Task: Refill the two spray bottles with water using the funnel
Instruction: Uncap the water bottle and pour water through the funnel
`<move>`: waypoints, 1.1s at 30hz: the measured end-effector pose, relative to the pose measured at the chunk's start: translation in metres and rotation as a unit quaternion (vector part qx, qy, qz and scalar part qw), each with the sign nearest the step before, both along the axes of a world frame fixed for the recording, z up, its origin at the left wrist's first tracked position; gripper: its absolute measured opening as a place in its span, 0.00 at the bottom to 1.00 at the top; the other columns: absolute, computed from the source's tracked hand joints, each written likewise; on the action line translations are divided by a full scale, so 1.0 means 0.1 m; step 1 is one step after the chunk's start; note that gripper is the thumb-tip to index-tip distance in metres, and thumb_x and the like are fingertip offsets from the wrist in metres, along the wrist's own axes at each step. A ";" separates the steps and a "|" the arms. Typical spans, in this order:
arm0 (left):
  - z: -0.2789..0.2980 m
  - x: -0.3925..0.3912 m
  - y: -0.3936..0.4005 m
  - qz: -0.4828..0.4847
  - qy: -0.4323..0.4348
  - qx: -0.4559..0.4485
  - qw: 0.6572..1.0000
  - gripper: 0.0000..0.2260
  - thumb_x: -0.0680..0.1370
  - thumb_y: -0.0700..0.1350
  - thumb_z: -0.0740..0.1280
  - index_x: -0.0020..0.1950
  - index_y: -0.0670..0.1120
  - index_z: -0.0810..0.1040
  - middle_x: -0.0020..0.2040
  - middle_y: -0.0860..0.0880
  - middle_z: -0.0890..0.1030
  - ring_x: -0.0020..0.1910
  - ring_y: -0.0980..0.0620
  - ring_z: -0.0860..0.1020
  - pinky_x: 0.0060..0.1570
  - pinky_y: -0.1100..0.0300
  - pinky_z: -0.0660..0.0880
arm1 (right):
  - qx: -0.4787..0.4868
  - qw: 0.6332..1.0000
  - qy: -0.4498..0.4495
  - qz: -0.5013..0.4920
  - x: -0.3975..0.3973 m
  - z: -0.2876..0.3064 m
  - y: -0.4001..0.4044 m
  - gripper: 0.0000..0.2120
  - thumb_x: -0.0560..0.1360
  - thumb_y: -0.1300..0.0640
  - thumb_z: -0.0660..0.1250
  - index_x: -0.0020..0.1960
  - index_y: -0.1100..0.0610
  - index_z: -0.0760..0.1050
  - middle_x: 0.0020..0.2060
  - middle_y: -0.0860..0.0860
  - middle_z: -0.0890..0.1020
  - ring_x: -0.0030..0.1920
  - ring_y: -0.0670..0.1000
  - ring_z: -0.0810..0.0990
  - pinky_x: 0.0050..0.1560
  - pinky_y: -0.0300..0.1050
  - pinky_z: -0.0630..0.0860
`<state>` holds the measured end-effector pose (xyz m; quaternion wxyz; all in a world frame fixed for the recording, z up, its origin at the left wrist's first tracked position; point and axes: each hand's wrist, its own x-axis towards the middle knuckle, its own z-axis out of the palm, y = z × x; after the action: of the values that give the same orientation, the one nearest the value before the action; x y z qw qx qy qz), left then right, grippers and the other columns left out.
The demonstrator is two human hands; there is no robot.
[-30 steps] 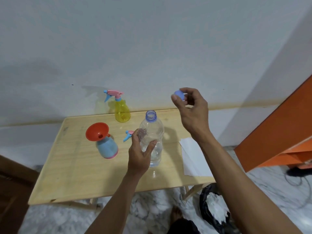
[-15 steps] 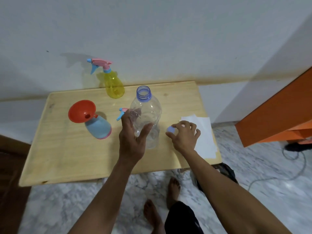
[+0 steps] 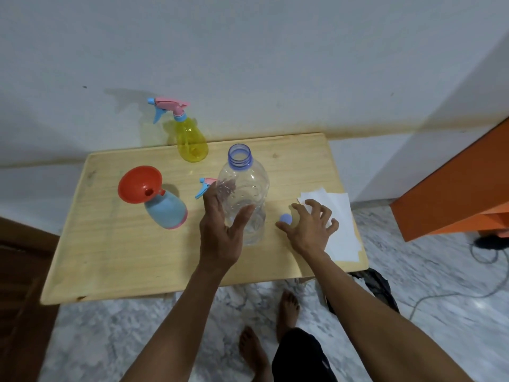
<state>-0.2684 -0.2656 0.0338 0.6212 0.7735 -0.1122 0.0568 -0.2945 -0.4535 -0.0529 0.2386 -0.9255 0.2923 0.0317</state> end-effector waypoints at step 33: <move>0.25 0.77 1.08 0.314 0.136 0.127 0.931 0.47 0.67 0.58 0.79 0.76 0.39 0.61 0.74 0.39 0.66 0.74 0.40 0.62 0.73 0.48 0.59 | 0.254 0.901 -0.349 0.047 0.41 1.00 1.02 0.53 0.62 0.44 0.84 0.74 0.36 0.52 0.59 0.34 0.74 0.58 0.46 0.80 0.55 0.49 0.79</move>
<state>-0.1918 -0.1578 0.0591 0.4777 0.8418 0.2157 0.1291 -0.2536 -0.3515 0.0470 0.5508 -0.7977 0.1283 -0.2093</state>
